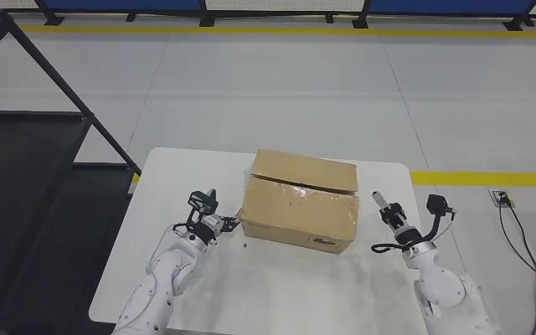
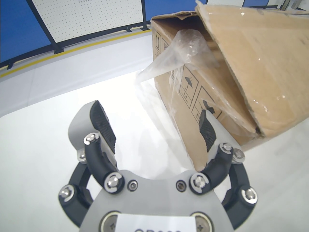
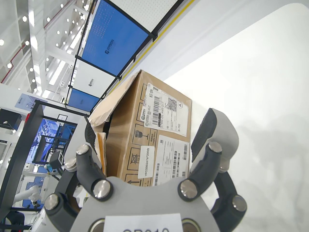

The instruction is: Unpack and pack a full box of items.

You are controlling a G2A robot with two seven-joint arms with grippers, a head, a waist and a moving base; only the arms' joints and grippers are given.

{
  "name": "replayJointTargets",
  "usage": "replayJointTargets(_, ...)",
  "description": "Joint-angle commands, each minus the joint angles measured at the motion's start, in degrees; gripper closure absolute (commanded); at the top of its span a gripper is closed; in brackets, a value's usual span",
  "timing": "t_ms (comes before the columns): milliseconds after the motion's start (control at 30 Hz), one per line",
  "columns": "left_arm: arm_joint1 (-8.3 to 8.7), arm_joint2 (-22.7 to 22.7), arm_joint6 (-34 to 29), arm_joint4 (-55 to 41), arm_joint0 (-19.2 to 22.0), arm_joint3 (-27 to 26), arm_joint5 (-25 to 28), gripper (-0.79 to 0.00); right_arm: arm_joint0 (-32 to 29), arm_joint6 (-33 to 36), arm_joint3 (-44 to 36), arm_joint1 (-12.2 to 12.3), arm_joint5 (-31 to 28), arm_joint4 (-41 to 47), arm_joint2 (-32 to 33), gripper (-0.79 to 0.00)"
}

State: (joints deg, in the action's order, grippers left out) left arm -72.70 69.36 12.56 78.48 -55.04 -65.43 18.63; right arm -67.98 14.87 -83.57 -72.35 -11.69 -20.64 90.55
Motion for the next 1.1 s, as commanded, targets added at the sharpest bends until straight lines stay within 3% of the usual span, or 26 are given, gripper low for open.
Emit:
replayJointTargets(0,0.16,0.19,0.0,0.41,-0.79,-0.9,0.57,-0.785,0.3,-0.47,0.01,-0.12,0.98,0.92,-0.3,-0.785)
replayJointTargets(267,1.03,3.12,0.5,-0.19,-4.11,-4.43,2.22,-0.785,10.34,4.32,7.49,-0.65,5.68,6.82,-3.48,-0.785)
replayJointTargets(567,1.78,9.36,1.03,-5.69,-5.82,-4.11,-0.65,-0.785,21.43,7.3,21.26,-1.7,2.18,11.87,-8.24,-0.785)
replayJointTargets(767,2.12,11.13,0.51,-6.44,-6.26,-3.52,-0.96,-0.785,24.76,10.25,26.72,-2.11,-1.82,14.27,-10.2,-0.785)
replayJointTargets(1067,1.9,8.96,-0.32,-3.95,-5.65,-3.51,-1.69,-0.785,26.12,11.89,28.91,-2.42,-4.4,15.4,-12.13,-0.785)
